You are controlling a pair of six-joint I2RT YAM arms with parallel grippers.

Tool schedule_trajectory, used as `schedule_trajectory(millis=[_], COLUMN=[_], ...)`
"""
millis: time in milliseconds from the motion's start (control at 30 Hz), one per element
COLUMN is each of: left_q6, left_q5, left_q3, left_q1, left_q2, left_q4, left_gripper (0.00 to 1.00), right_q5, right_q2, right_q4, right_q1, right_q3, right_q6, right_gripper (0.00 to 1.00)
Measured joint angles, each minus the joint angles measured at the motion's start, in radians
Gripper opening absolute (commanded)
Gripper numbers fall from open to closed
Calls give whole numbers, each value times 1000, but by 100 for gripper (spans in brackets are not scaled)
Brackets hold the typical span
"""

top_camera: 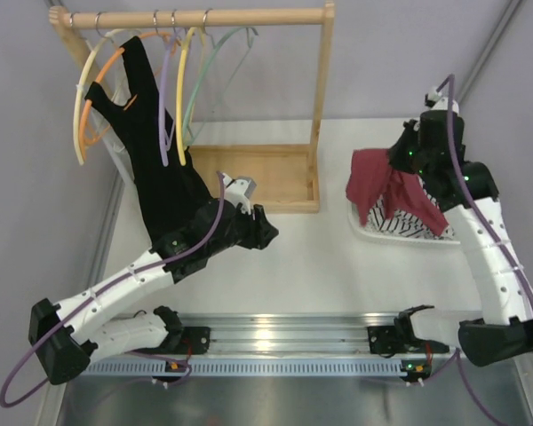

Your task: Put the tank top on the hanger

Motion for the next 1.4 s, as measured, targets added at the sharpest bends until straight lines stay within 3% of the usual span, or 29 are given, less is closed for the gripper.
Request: schedule_trajectory(millis=[233, 533, 733, 867, 967, 1000, 1033, 1100, 1133, 1233, 1400], left_q6=[0, 0, 3, 3, -1, -5, -9, -23, -28, -48, -76], left_q5=[-1, -27, -42, -60, -69, -73, -76, -79, -79, -79, -67], left_q3=[8, 40, 66, 69, 64, 55, 41, 6, -17, -73, -153], left_q1=[0, 0, 0, 0, 0, 0, 0, 0, 0, 0, 0], left_q2=[-14, -135, -212, -226, -215, -213, -213, -213, -212, -206, -171], left_q4=[-5, -42, -87, -112, -130, -131, -133, -133, -135, -135, -107], left_gripper=[53, 56, 57, 57, 57, 57, 57, 57, 57, 57, 56], right_q5=[-32, -59, 2, -95, -222, -266, -295, -336, -352, -353, -284], right_q2=[-51, -49, -38, 16, 83, 123, 162, 230, 254, 269, 145], right_q4=[-60, -106, -109, -50, 55, 82, 101, 141, 148, 160, 202], right_q1=[155, 396, 563, 518, 416, 370, 331, 265, 241, 214, 302], right_q3=[322, 427, 301, 119, -71, -132, -175, -240, -261, -291, -308], right_q6=[-24, 13, 66, 87, 98, 98, 98, 101, 102, 93, 79], right_gripper=[0, 0, 4, 5, 9, 11, 26, 44, 60, 87, 85])
